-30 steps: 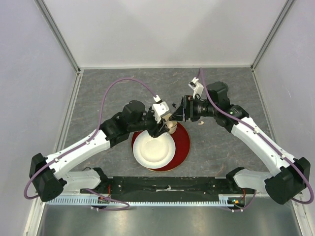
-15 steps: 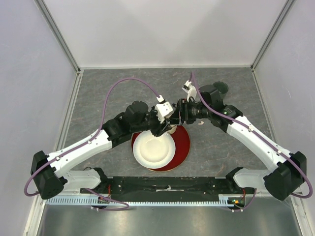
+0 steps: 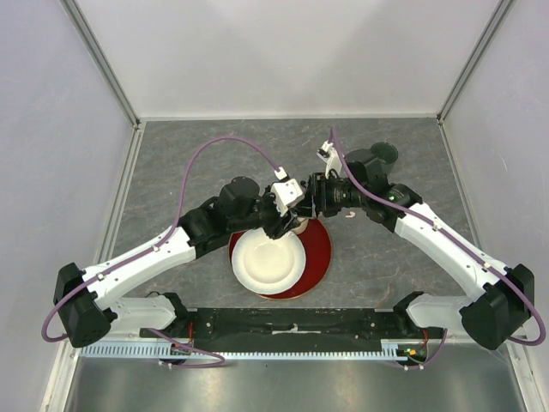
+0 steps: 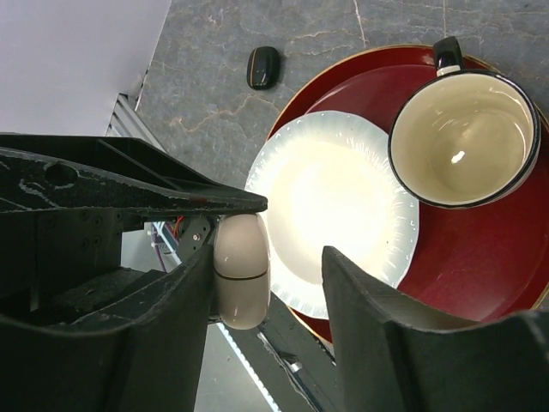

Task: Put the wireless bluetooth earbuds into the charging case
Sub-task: Pick up the charging case at the center of the board.

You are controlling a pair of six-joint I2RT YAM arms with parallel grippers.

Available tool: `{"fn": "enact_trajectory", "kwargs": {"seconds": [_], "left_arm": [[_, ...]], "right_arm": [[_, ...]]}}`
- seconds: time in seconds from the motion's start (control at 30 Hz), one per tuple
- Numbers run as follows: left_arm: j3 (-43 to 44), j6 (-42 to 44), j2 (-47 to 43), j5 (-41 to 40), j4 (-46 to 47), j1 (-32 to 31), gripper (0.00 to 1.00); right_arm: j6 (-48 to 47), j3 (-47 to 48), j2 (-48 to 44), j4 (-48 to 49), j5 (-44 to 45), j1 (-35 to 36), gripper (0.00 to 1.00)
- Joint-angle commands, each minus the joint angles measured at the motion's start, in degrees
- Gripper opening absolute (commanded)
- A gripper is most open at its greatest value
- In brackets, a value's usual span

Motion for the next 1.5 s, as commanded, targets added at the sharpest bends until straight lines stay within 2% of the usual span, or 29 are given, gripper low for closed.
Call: {"fn": "enact_trajectory", "kwargs": {"seconds": [0.0, 0.5, 0.53, 0.57, 0.6, 0.77, 0.9, 0.93, 1.03, 1.17, 1.37, 1.43, 1.47], "left_arm": [[1.81, 1.87, -0.22, -0.77, 1.83, -0.35, 0.18], [1.72, 1.95, -0.49, -1.56, 2.18, -0.44, 0.18], [1.72, 1.95, -0.49, -1.65, 2.18, -0.44, 0.18], [1.72, 2.13, -0.66, -1.74, 2.27, -0.53, 0.18], [1.72, 2.13, -0.66, -1.91, 2.36, -0.44, 0.18], [1.72, 2.13, -0.84, -2.26, 2.8, -0.44, 0.19], [1.81, 2.22, -0.84, -2.18, 2.89, -0.44, 0.19], [1.81, 2.13, -0.75, -2.26, 2.89, -0.44, 0.19], [1.81, 2.13, -0.84, -2.26, 3.06, -0.44, 0.19], [1.81, 2.13, -1.1, -2.7, 3.15, -0.44, 0.2], [1.72, 2.13, -1.45, -2.88, 3.59, -0.44, 0.2], [1.63, 2.04, -1.45, -2.97, 3.94, -0.44, 0.21], [1.72, 1.95, -1.45, -3.05, 4.03, -0.44, 0.22]], "right_arm": [[-0.67, 2.91, -2.24, 0.67, 2.58, 0.08, 0.58], [0.13, 2.3, -2.33, 1.55, -0.49, 0.25, 0.32], [0.13, 2.3, -2.25, 1.55, -0.76, 0.17, 0.32], [0.13, 2.3, -2.16, 1.55, -1.11, 0.25, 0.41], [0.13, 2.3, -1.98, 1.55, -1.11, 0.17, 0.44], [0.21, 2.12, -1.8, 1.46, -1.55, 0.17, 0.43], [0.04, 1.95, -2.07, 1.64, -1.46, 0.17, 0.38], [-0.05, 1.95, -1.98, 1.47, -1.55, 0.17, 0.38], [0.3, 1.86, -1.28, 1.46, -2.69, 0.17, 0.48], [0.04, 1.51, -1.36, 1.46, -2.69, 0.17, 0.47], [-0.31, 1.6, -1.28, 1.46, -3.22, 0.17, 0.33], [-0.31, 1.6, -1.1, 1.46, -3.57, 0.25, 0.16], [-0.31, 1.6, -1.1, 1.38, -3.48, 0.17, 0.13]]}}
